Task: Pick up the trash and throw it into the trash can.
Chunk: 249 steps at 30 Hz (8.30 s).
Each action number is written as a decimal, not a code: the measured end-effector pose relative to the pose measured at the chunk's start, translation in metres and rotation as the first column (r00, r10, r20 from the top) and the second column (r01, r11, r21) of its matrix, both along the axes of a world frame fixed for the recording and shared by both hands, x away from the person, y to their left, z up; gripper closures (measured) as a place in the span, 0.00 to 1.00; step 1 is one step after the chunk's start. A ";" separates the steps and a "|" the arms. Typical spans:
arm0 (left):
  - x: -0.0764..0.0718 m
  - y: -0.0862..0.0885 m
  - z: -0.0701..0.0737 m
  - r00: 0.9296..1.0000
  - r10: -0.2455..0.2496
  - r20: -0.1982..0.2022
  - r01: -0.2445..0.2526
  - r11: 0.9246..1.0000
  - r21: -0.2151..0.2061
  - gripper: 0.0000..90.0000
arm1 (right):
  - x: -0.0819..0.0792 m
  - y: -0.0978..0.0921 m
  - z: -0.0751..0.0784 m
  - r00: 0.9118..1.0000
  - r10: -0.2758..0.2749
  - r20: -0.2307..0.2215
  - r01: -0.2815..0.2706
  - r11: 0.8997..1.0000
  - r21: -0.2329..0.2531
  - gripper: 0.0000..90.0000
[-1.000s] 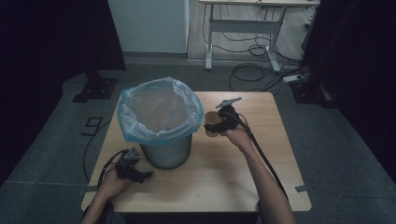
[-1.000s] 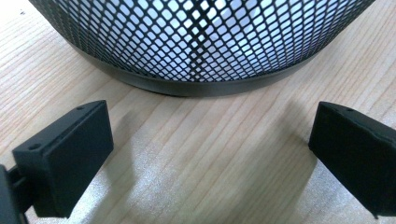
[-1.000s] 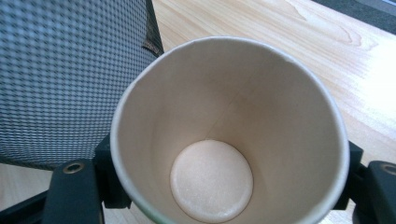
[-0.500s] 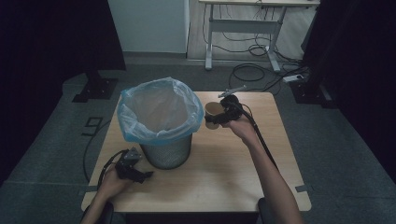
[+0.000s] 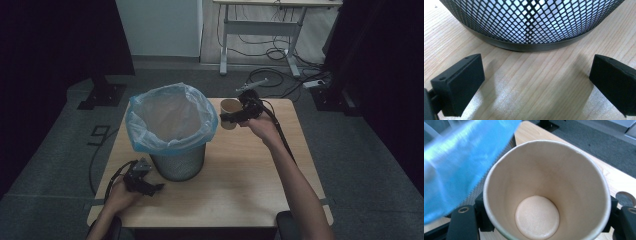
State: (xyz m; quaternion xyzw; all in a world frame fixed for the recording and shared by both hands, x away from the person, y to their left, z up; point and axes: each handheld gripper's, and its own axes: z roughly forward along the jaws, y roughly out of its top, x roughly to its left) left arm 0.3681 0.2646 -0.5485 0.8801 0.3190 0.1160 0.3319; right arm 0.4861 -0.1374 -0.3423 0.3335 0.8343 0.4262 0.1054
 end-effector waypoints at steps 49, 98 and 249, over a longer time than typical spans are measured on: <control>0.000 0.000 0.000 1.000 0.000 0.000 0.000 1.000 0.000 0.00 | 0.001 0.072 0.116 0.993 0.110 0.034 -0.111 0.994 0.016 0.28; 0.001 -0.001 0.000 1.000 -0.012 0.000 0.012 1.000 -0.001 0.00 | 0.006 0.220 0.027 0.953 0.302 -0.026 -0.303 0.946 -0.111 0.00; 0.000 -0.003 0.000 1.000 0.003 0.000 -0.003 1.000 0.000 0.00 | -0.104 -0.102 -0.212 0.989 -0.148 -0.013 0.143 0.975 -0.172 0.00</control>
